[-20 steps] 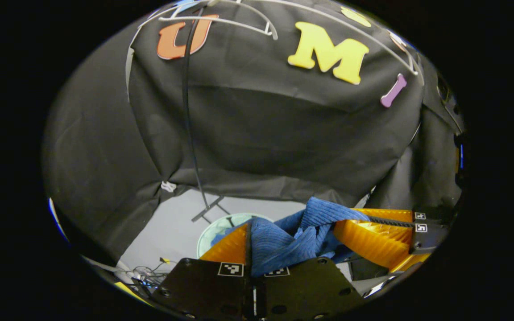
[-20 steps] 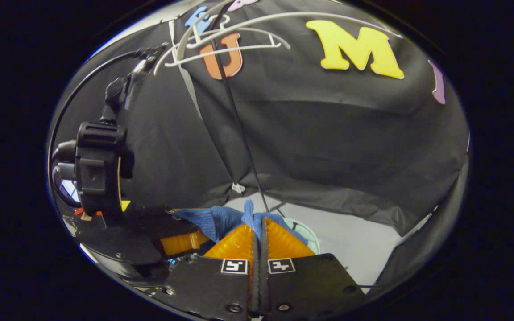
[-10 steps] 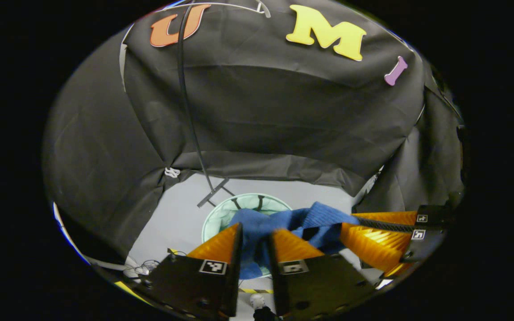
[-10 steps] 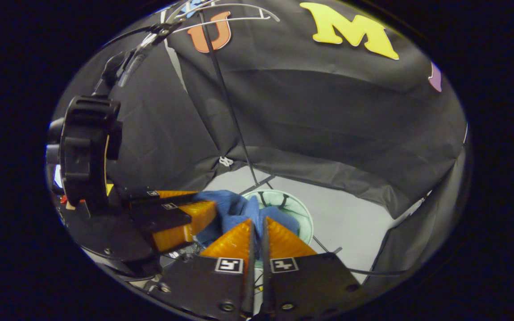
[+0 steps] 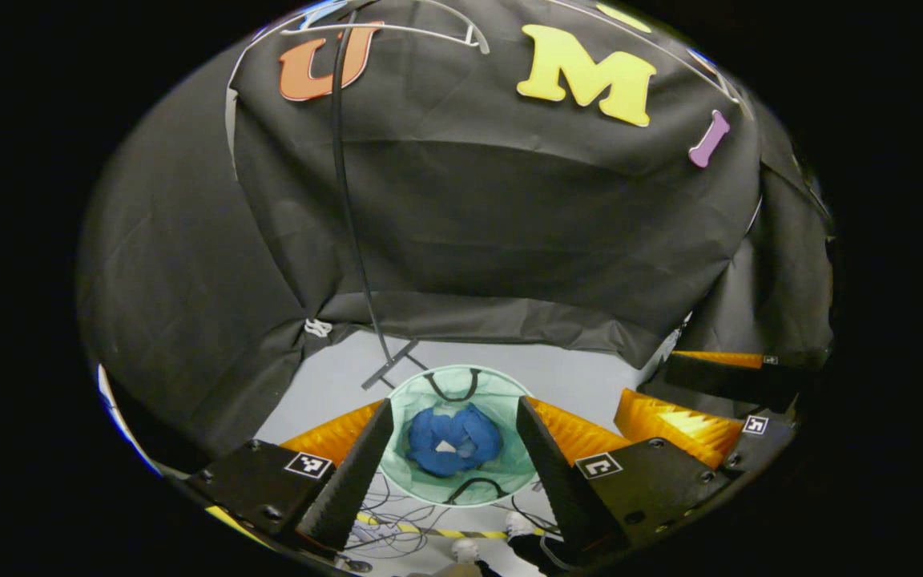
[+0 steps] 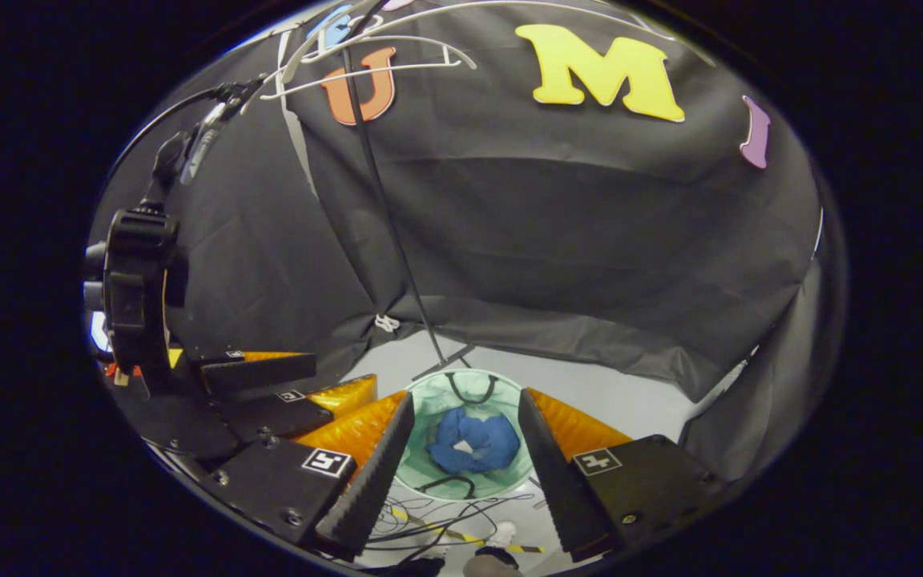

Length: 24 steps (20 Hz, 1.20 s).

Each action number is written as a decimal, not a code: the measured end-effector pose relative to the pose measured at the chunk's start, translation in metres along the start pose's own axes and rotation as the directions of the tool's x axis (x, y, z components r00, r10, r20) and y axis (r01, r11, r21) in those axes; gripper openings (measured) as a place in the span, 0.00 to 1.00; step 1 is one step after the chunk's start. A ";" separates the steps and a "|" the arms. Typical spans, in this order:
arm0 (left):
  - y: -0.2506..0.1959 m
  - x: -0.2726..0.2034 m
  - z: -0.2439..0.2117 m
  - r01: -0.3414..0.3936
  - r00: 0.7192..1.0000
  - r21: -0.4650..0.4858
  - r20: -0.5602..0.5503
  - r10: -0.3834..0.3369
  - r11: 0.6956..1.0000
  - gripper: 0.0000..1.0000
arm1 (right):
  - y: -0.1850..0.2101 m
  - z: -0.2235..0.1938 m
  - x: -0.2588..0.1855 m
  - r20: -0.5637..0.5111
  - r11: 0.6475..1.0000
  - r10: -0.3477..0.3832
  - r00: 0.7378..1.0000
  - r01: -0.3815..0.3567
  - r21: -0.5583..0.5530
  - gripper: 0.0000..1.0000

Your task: Grasp the clothes on the hanger with both hands and then place them into the laundry hamper below.

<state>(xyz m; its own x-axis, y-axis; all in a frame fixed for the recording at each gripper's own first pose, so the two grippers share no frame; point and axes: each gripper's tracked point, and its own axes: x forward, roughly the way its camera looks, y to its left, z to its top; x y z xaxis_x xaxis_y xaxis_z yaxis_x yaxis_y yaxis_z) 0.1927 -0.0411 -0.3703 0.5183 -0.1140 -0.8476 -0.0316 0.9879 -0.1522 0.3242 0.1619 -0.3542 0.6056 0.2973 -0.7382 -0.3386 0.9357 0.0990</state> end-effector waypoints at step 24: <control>0.004 -0.291 0.083 -0.027 0.817 0.140 0.573 -0.058 0.990 0.87 | 0.031 0.057 -0.298 0.523 0.985 -0.170 0.835 0.163 0.061 0.94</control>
<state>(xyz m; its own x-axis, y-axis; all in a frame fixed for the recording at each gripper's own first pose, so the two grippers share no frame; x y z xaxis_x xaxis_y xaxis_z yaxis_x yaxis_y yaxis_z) 0.1123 0.0047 -0.0823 0.9154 -0.0903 -0.3922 0.0740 0.9957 -0.0564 0.1738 0.1131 -0.0930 0.9400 0.1882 -0.2845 -0.1909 0.9814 0.0184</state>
